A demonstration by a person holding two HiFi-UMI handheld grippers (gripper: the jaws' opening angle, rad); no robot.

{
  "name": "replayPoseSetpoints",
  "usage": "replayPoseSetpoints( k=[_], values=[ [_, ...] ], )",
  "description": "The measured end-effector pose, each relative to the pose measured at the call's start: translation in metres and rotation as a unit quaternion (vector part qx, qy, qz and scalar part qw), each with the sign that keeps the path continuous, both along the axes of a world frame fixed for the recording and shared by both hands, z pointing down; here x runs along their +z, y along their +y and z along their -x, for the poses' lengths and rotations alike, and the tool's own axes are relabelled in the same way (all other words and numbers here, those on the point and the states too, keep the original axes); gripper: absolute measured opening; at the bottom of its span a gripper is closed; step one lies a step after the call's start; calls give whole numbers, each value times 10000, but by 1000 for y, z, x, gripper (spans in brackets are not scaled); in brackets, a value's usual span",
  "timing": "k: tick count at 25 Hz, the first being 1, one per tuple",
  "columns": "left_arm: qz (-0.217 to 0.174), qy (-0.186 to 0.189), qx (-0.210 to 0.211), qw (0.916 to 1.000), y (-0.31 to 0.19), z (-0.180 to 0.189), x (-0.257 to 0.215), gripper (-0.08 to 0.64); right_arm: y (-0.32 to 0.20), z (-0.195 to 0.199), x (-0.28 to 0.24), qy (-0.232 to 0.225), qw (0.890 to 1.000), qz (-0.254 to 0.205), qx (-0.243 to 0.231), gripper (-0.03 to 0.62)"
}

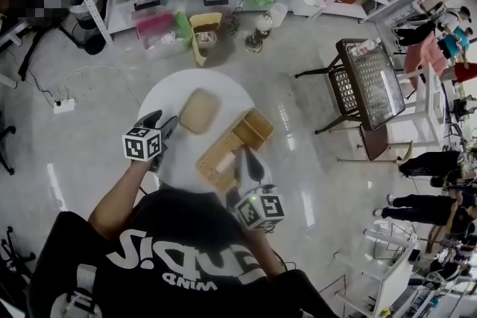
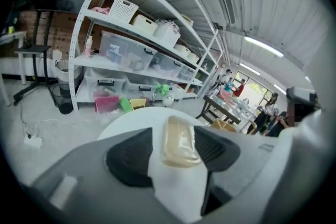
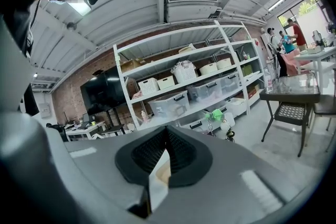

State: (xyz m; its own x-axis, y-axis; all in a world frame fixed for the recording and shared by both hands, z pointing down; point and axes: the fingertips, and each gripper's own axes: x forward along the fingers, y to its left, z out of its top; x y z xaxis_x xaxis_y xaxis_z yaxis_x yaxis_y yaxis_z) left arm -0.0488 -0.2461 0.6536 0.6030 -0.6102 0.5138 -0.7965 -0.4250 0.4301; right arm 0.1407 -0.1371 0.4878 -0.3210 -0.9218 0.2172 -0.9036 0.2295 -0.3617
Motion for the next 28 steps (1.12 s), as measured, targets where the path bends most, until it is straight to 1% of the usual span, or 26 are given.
replayPoseSetpoints(
  k=[7,13,24,28],
  values=[
    [434,44,18,9990,-15,-14,40,245,-10,-6,17,20,9998,170,57,-2],
    [850,26,102,9963,-18,-21,69,247,-17,-11,23,27,9995,296,108,-1],
    [1342,153,170,9907,-14,-29,101,252,-22,-22,41,1,9978,585,302,-2],
    [1456,287,237,9886,-12,-36,105,250,-25,-24,41,42,9978,603,261,-2]
  ],
)
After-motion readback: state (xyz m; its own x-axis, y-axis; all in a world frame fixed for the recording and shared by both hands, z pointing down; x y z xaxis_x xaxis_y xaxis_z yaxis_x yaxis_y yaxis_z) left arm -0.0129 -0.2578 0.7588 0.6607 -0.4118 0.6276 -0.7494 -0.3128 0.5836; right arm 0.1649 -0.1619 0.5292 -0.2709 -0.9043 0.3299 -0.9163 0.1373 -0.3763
